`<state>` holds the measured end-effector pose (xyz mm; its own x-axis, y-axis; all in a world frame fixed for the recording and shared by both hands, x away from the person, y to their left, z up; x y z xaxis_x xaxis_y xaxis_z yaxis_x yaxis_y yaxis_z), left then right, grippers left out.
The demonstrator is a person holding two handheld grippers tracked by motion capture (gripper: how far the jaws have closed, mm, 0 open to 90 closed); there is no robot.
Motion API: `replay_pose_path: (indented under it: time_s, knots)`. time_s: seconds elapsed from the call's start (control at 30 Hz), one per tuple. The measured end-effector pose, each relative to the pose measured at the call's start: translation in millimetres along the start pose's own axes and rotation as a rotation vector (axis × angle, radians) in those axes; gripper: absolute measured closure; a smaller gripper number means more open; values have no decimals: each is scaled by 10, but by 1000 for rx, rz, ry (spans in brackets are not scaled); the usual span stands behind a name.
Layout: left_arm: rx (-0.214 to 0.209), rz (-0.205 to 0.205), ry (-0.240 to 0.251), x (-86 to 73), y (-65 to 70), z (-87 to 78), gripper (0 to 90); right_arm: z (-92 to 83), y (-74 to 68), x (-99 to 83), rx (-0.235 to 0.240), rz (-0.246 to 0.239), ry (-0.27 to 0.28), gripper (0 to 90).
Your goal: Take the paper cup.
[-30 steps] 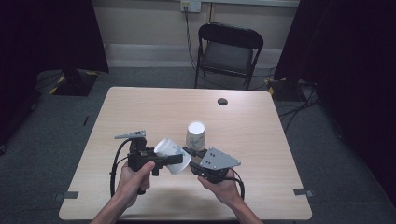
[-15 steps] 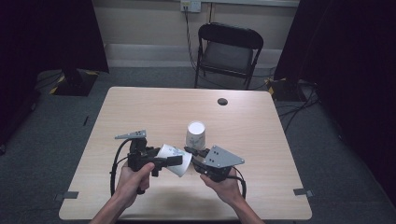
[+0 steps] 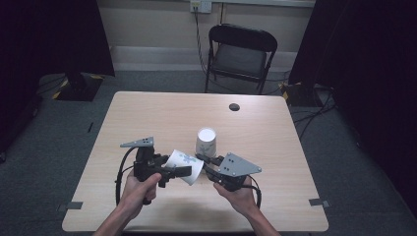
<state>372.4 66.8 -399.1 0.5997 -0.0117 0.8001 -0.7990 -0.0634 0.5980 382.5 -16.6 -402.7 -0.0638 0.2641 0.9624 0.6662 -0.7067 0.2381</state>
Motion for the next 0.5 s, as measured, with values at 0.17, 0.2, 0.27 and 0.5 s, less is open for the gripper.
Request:
replay_pose_path:
  time_s: [0.17, 0.2, 0.27, 0.5]
  knots:
    - [6, 15, -6, 3, 10, -17, 161, -19, 39, 14, -4, 6, 3, 845]
    - [5, 20, -8, 1, 12, -27, 165, -28, 75, 24, -15, 9, 6, 855]
    - [7, 25, -9, 1, 16, -36, 171, -44, 101, 37, -27, 13, 11, 865]
    - [13, 43, -9, 10, 19, -63, 185, -63, 136, 51, -23, 20, 11, 875]
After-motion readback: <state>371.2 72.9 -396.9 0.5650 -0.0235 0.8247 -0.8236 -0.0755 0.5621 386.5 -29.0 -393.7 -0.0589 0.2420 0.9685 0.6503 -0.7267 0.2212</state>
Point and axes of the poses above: each handheld gripper's, and its own axes: z roughly forward along the jaws, x roughly out of its top, y roughly to its right, the point moved 10 cm from there along z, roughly forward along the jaws, and after that the axes turned 15 degrees about -x, right-handed, at the moved point
